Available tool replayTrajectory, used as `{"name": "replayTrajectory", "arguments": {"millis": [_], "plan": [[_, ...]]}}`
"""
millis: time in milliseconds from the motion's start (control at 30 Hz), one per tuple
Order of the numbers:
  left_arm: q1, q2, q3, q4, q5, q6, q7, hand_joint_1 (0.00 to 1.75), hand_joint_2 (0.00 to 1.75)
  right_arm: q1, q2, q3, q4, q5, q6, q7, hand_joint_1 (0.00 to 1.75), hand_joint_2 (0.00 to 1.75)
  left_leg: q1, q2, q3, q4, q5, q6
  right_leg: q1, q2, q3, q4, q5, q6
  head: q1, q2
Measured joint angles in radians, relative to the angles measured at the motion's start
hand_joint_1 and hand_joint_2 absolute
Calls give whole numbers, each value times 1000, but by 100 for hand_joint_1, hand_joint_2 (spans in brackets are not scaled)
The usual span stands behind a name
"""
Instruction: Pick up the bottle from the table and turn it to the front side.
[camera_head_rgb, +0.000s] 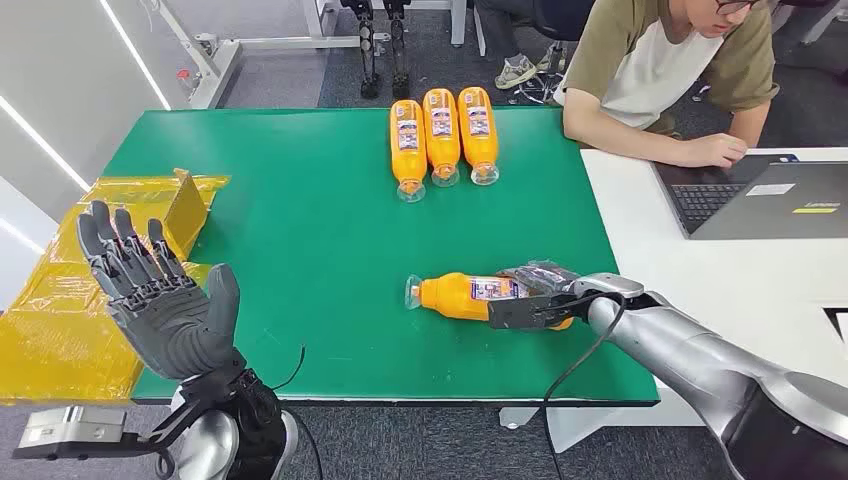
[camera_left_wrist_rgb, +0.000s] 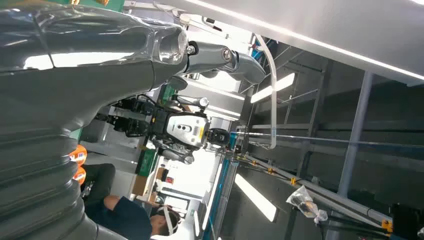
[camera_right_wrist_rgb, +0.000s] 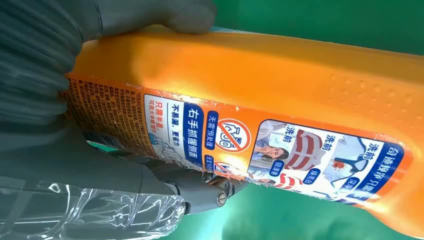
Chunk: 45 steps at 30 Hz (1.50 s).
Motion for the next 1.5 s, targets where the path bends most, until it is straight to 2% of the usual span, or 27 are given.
{"name": "replayTrajectory", "arguments": {"millis": [67, 133, 233, 300, 400, 500, 667, 800, 933, 1067, 1500], "plan": [[0, 0, 0, 0, 0, 5, 0, 0, 175, 20, 5, -16, -1, -8, -64, -5, 175, 175, 0, 0, 0, 0, 0, 0, 0, 0, 0, 0, 0, 0, 0, 0], [0, 0, 0, 0, 0, 12, 0, 0, 175, 71, 19, -61, -8, -21, -231, -24, 175, 175, 0, -1, 0, 0, 0, 0, 0, -1, 0, 0, 0, 0, 0, 0], [0, 0, 0, 2, 17, 2, 0, 0, 175, 184, 56, -167, -57, -5, -538, -91, 175, 175, 0, -2, 0, 0, 0, 0, 0, -1, 0, 0, 0, 0, 0, 0], [-3, -3, 0, 16, 36, -52, 0, 0, 175, 276, 91, -259, -120, 39, -693, -152, 175, 175, 1, -2, 0, -1, 0, 0, 1, -2, 0, 0, -1, 0, 0, 0], [-24, -14, 2, 77, 65, -195, 1, 0, 175, 410, 169, -411, -231, 131, -791, -241, 175, 175, 1, -3, -1, -2, -1, -1, 1, -2, -1, 1, -3, -2, 0, 0], [-56, -23, 3, 164, 83, -292, 2, 0, 175, 505, 247, -530, -324, 182, -798, -285, 175, 175, 1, -2, -1, -2, -2, -3, 1, -1, -2, 1, -4, -2, 0, 0], [-84, -29, 3, 256, 91, -317, 3, 0, 175, 576, 314, -629, -410, 192, -798, -289, 175, 175, 0, -2, -1, -2, -2, -3, 1, -1, -2, 1, -4, -2, 0, 0], [-101, -33, 3, 301, 101, -344, 3, 0, 175, 600, 332, -663, -438, 191, -794, -295, 175, 175, 0, 0, -1, -2, -2, -3, 0, 0, -2, 0, -3, -2, 0, 0], [-141, -42, 3, 393, 125, -452, 3, 0, 175, 599, 356, -673, -445, 198, -760, -301, 175, 175, 0, -1, -1, -2, -2, -3, 0, 0, -2, 0, -3, -2, 0, 0], [-175, -55, 2, 478, 115, -541, 3, 0, 175, 586, 378, -672, -430, 245, -685, -259, 175, 175, 0, 0, 0, -2, -2, -3, 0, 0, -2, 0, -3, -2, 0, 0], [-205, -66, -9, 573, 83, -604, 1, 0, 175, 553, 388, -671, -356, 330, -541, -232, 175, 175, 0, 0, -1, -2, -2, -3, 0, 0, -2, 0, -3, -2, 0, 0]]}}
